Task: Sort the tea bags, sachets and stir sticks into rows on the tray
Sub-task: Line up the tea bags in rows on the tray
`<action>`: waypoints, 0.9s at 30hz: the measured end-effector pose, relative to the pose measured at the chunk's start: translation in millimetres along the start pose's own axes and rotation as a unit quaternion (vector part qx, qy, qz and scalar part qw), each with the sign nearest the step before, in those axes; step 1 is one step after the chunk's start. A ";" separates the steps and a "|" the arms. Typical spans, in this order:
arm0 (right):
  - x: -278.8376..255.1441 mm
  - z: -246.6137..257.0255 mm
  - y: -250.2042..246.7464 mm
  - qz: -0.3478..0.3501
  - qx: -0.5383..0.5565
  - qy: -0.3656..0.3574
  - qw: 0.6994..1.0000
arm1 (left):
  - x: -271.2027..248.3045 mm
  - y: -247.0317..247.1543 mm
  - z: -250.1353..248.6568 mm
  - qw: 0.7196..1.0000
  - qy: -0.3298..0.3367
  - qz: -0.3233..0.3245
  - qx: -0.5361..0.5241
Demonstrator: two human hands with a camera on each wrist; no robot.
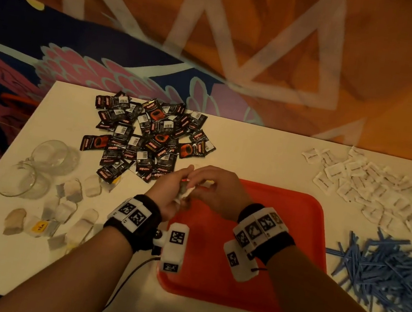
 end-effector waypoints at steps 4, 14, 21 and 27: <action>-9.2 -3.6 -10.9 -0.006 0.052 0.022 0.998 | -10.1 6.1 4.4 1.000 -0.003 0.024 -0.007; -25.2 1.5 -30.8 -0.054 0.160 0.005 0.986 | -20.6 13.3 20.6 0.992 -0.022 0.079 -0.100; -29.4 -5.1 -44.6 -0.116 0.195 0.037 0.973 | -28.0 0.7 -12.6 0.976 0.194 0.017 0.096; -29.0 -8.2 -45.7 -0.147 0.184 0.047 0.971 | -53.5 28.3 -53.6 0.888 0.380 0.025 0.256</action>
Point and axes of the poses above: each hand's wrist, its own x-axis towards the middle knuckle, its own y-axis out of the palm, z = x × y, the point moved 8 cm from there along x, towards the middle knuckle, and after that the axes turned 4 degrees about y, right-handed, at the moved point
